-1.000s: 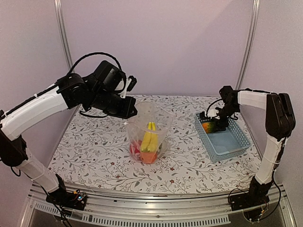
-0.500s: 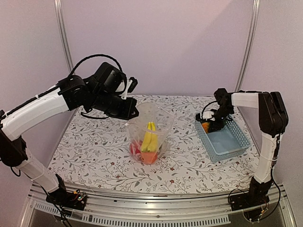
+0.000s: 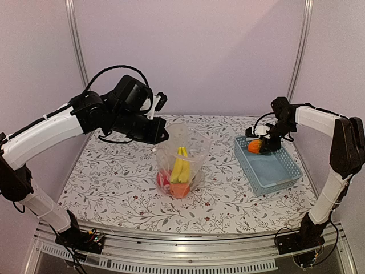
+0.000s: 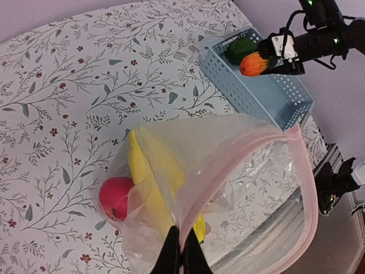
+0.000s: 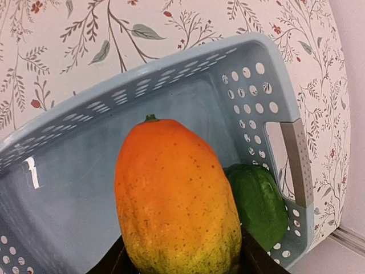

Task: Place the food in the zip-top bag and seal the zipper
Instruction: Pick up the fake fruit from the bin, then place the fake fruit in the zipper food storage bag.

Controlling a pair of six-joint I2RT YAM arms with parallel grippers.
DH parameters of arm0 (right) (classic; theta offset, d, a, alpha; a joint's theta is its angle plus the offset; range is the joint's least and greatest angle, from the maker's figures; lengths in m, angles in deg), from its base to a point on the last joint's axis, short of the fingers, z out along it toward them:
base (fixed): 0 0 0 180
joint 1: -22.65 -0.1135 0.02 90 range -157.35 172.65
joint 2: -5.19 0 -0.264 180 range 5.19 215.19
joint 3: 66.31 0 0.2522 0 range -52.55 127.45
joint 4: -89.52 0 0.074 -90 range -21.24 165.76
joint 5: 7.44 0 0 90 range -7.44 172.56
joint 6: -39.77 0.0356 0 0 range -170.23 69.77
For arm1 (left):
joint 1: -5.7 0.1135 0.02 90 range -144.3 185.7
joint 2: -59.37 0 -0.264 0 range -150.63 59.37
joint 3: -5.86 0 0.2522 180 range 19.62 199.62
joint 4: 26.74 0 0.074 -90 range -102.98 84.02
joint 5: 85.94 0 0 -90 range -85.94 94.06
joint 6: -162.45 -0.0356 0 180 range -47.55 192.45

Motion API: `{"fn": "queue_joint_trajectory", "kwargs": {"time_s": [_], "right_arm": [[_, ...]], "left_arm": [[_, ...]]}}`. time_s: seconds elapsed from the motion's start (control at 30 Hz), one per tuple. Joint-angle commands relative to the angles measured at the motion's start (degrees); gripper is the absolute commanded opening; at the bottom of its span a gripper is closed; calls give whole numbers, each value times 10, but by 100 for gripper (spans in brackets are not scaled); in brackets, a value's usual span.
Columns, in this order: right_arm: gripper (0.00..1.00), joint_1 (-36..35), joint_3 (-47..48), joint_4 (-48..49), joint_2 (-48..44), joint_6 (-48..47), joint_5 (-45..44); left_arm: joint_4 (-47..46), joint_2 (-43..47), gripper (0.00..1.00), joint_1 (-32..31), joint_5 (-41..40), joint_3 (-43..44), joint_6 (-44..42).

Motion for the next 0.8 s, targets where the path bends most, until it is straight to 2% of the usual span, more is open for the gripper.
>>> {"fn": "queue_joint_trajectory", "kwargs": {"time_s": [0.0,0.2,0.37,0.6,0.77], "right_arm": [[35,-2,23,-85,-73,43,111],[34,-59,105,-161,-141,117,289],[34,-142,174,-166,-161,180,351],[36,-246,220,-97,-166,273,421],[39,-276,215,-12,-160,350,481]], "left_arm": [[-23,3,0,-4,0,-9,-17],[-25,-8,0,-2,5,-4,-21],[-27,-14,0,-2,11,1,-15],[-27,-13,0,-3,18,-1,-2],[-27,-5,0,-3,20,0,2]]}}
